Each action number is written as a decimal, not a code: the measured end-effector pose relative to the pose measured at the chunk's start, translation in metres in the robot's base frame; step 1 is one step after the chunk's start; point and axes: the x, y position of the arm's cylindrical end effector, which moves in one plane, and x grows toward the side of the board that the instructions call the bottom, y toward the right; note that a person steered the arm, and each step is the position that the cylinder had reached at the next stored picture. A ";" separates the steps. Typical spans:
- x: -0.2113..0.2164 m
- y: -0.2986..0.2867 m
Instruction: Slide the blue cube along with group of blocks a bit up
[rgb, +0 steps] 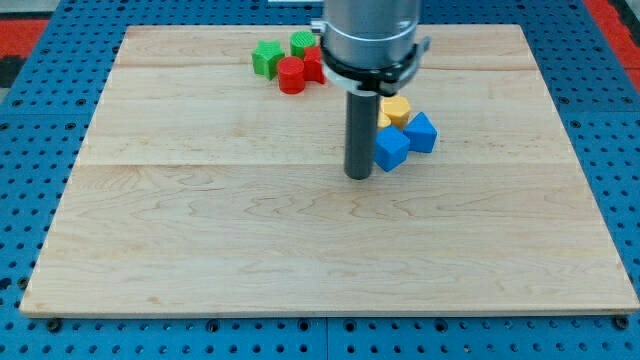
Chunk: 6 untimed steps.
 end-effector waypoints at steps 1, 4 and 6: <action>0.000 0.025; -0.031 0.058; -0.029 0.075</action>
